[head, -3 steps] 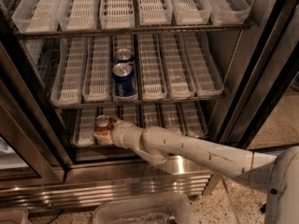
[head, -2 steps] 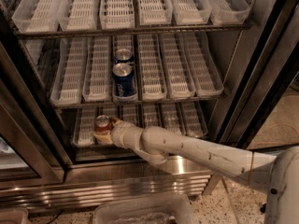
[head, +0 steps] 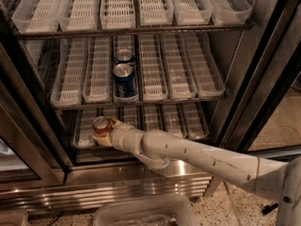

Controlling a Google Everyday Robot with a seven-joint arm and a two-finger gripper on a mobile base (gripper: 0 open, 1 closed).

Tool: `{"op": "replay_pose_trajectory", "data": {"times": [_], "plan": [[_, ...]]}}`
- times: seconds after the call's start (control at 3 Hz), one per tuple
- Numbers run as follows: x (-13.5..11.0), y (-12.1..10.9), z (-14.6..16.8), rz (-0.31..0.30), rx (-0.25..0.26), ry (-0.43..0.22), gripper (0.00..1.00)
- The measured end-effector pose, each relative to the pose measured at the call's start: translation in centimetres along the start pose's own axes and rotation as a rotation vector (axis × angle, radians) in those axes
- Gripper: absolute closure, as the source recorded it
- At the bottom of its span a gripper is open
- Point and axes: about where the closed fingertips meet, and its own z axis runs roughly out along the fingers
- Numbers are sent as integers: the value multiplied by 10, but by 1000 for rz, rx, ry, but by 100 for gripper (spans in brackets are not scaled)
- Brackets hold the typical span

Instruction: Pick coke can from bottom shelf of fridge

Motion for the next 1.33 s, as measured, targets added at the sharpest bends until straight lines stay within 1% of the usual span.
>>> {"op": "replay_pose_trajectory", "data": {"times": [0.33, 0.67, 1.0, 1.33], "plan": [[-29, 9, -15, -54, 13, -55, 100], [-51, 16, -26, -92, 6, -88, 100], [-61, 25, -35, -101, -43, -84, 100], [-62, 33, -43, -82, -142, -50, 100]]}}
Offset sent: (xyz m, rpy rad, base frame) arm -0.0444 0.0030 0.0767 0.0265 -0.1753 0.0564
